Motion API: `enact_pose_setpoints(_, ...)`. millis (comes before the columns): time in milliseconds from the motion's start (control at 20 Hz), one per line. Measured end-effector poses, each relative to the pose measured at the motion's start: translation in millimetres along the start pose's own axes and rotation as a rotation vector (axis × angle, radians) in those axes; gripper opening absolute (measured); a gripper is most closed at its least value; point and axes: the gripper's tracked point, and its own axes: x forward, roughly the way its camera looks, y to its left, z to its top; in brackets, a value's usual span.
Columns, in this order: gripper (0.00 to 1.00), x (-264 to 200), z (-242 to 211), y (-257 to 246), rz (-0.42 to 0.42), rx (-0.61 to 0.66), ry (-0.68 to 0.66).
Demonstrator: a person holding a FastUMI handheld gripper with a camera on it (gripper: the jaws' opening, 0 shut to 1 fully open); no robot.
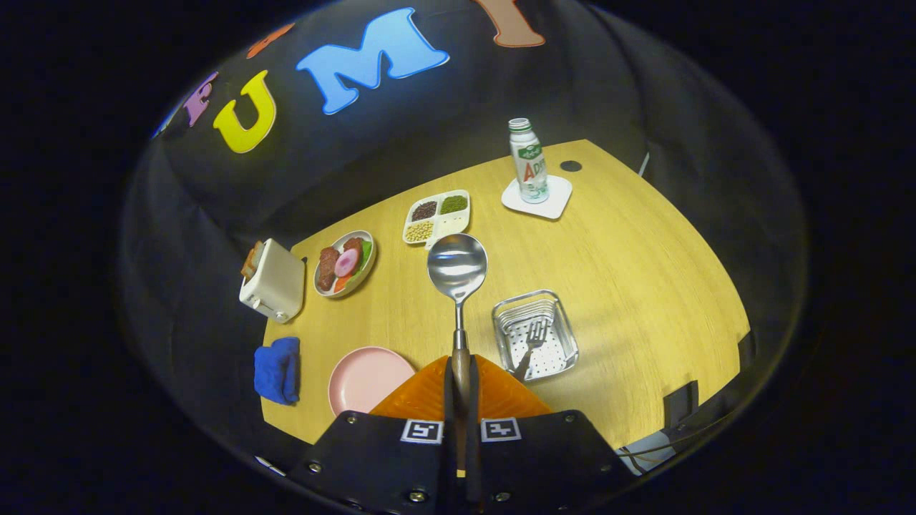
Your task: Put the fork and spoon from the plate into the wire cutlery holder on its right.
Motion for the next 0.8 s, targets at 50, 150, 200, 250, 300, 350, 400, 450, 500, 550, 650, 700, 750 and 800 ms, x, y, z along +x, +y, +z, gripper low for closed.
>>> enact_pose_setpoints(50, 0.05, -1, -2, -9, -0.013, 0.007, 0.006)
enact_pose_setpoints(150, 0.05, -4, -10, -24, -0.03, 0.026, 0.022)
enact_pose_setpoints(200, 0.05, -5, -15, -30, -0.039, 0.032, 0.033)
enact_pose_setpoints(250, 0.05, -5, -22, -37, -0.05, 0.038, 0.049)
enact_pose_setpoints(300, 0.05, -5, -27, -42, -0.058, 0.044, 0.062)
enact_pose_setpoints(350, 0.05, -2, -33, -43, -0.062, 0.049, 0.074)
enact_pose_setpoints(400, 0.05, -1, -37, -46, -0.065, 0.05, 0.09)
enact_pose_setpoints(450, 0.05, 2, -43, -48, -0.07, 0.047, 0.104)
enact_pose_setpoints(500, 0.05, 4, -47, -51, -0.077, 0.041, 0.119)
enact_pose_setpoints(550, 0.05, 8, -52, -54, -0.086, 0.035, 0.136)
enact_pose_setpoints(650, 0.05, 12, -58, -56, -0.091, 0.029, 0.168)
enact_pose_setpoints(700, 0.05, 15, -59, -55, -0.091, 0.031, 0.181)
enact_pose_setpoints(750, 0.05, 18, -62, -56, -0.093, 0.033, 0.196)
enact_pose_setpoints(800, 0.05, 21, -64, -57, -0.1, 0.032, 0.211)
